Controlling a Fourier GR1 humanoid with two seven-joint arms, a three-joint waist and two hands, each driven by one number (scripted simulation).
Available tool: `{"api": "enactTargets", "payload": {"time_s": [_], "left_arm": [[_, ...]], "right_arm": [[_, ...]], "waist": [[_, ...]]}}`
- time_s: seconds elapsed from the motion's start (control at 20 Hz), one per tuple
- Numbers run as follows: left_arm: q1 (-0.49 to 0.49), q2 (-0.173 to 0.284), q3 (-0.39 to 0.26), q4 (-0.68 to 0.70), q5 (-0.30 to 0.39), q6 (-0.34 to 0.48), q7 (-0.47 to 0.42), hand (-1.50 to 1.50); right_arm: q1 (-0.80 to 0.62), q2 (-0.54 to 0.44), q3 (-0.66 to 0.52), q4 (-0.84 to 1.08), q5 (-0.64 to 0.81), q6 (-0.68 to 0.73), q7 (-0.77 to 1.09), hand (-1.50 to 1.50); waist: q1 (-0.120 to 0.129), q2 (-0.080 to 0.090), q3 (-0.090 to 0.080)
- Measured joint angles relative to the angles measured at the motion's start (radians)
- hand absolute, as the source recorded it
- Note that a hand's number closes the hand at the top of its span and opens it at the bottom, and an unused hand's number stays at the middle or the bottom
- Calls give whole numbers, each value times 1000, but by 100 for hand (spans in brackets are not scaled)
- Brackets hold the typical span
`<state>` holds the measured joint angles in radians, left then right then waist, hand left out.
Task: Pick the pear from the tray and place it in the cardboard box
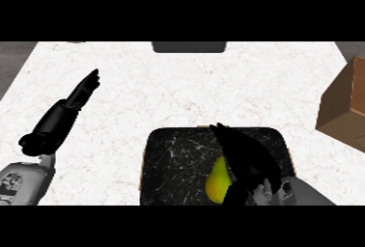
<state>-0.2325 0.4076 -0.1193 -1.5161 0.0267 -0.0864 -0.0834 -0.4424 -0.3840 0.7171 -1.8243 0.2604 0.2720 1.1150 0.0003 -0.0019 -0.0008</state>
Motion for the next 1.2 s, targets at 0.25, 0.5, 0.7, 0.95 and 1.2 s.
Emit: {"api": "enactTargets", "payload": {"time_s": [0.25, 0.5, 0.7, 0.95, 1.2], "left_arm": [[10, -31, -6, 6, -23, 0, -9, 0], [13, -54, 3, 9, -48, -3, -13, 0], [11, -60, 10, 2, -65, -10, -10, 0], [3, -65, 26, -1, -67, -27, 3, 0], [15, -75, 47, -13, -79, -46, 4, 0]], "right_arm": [[3, 43, -12, 57, 26, 11, -19, -150], [42, 66, -27, 67, 55, 30, -48, -150], [64, 105, -16, 95, 99, 32, -49, -150], [100, 108, -20, 155, 156, 40, -77, -150], [129, 132, -61, 208, 197, 57, -124, -150]], "waist": [[1, 1, 0], [0, 1, 0], [0, 1, 0], [0, 1, 0], [1, 1, 1]]}}
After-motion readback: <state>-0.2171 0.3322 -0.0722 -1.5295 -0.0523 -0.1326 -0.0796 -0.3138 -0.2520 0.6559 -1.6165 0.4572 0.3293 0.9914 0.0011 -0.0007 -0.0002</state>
